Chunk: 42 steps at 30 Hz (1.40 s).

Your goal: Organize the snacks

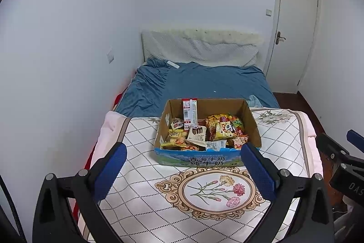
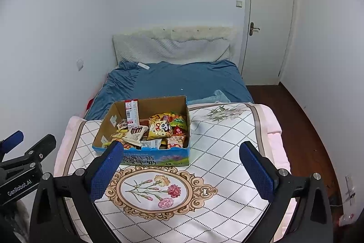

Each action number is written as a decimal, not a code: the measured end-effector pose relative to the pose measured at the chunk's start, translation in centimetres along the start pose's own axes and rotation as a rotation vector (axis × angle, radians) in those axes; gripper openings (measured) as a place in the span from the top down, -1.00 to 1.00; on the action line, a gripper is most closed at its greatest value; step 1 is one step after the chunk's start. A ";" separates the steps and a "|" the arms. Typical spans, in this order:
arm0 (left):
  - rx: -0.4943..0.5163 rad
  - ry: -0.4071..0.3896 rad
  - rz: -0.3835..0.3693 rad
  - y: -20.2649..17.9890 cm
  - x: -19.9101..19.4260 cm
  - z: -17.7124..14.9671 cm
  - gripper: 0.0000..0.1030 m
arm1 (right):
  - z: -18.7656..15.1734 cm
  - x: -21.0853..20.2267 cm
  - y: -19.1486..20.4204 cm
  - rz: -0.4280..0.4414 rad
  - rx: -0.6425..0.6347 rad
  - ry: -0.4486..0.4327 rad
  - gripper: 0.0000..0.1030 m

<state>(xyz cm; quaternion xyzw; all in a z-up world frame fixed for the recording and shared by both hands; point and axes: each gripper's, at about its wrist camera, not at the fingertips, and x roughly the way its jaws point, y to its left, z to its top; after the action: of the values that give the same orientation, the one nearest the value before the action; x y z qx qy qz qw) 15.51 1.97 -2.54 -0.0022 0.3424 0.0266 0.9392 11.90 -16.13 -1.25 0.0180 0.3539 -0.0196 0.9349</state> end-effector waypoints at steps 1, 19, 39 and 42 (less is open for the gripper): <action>0.003 -0.002 0.000 0.0 0.0 0.0 -0.99 | 0.0 0.0 0.0 0.000 0.000 0.001 -1.00; 0.014 -0.016 0.003 -0.4 -0.4 0.0 -0.99 | -0.1 0.1 -0.1 0.002 -0.015 0.019 -1.00; 0.026 -0.004 -0.021 -0.2 -0.1 -0.2 -1.00 | -0.4 -0.1 -0.4 0.000 -0.022 0.018 -1.00; 0.027 -0.005 -0.022 -0.1 -0.1 -0.2 -0.99 | -0.3 -0.1 -0.4 0.005 -0.022 0.020 -1.00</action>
<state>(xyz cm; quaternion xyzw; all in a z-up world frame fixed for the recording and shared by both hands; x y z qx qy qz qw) 15.29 1.84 -2.60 0.0068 0.3403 0.0116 0.9402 11.61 -16.51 -1.48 0.0087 0.3633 -0.0132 0.9315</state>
